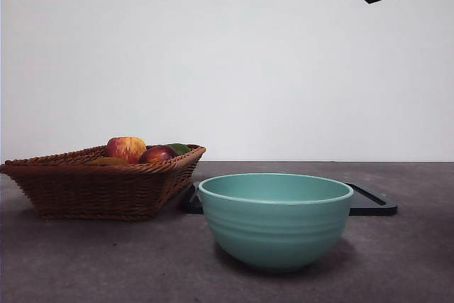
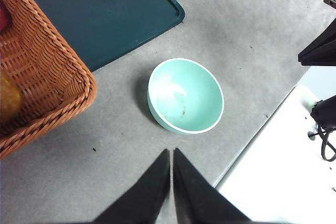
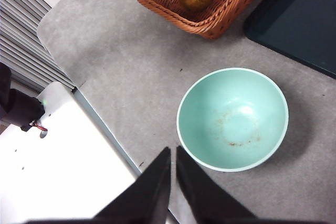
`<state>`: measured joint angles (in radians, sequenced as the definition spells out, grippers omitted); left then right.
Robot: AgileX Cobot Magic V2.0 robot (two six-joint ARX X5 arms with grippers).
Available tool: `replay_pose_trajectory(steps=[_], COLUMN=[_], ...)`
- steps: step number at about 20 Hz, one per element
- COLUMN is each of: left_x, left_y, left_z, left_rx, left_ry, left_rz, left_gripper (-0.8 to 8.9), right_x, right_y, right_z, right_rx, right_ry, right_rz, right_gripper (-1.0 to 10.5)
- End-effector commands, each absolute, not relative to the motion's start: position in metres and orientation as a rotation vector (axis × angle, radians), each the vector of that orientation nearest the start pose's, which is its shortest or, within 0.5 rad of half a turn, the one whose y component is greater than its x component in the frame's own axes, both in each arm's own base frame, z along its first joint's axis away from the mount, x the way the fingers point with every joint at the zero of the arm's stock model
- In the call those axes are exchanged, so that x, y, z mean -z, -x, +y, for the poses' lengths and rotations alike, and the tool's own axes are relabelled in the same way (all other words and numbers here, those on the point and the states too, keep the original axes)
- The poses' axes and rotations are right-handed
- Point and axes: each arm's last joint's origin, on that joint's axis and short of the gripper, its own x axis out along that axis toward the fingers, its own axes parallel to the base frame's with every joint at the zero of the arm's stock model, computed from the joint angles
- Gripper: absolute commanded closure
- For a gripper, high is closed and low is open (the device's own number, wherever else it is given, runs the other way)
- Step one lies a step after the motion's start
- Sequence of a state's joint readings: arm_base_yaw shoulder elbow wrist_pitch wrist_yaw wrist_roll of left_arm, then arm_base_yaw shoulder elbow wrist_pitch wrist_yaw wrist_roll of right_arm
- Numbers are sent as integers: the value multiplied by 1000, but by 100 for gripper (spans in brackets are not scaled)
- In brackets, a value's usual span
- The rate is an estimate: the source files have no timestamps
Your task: Pick up the wifruite, put it on the bowl, pick up the plate, put it on desk
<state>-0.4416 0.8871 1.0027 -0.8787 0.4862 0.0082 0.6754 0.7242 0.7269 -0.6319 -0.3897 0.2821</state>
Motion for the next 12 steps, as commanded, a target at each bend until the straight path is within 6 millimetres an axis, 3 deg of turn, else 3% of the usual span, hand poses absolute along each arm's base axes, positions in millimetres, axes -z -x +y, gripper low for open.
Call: replay_pose_trajectory(steps=[1,9,12], left_x=[-336,-338,-348], left_y=[-137,-135,-126], left_z=[-81,-80,-71], left_rx=[897,898,902], left_ry=[11,11,-50], left_rz=[768,749,613], left_gripper=[806,806,806], right_x=[-286,-286,-286], right_y=[-105,-105,-105], right_z=[100,100,100], right_rx=[-940,-940,-940], right_ry=[-150,-150,-150], right_rz=[778,778,778], right_gripper=[941,941,941])
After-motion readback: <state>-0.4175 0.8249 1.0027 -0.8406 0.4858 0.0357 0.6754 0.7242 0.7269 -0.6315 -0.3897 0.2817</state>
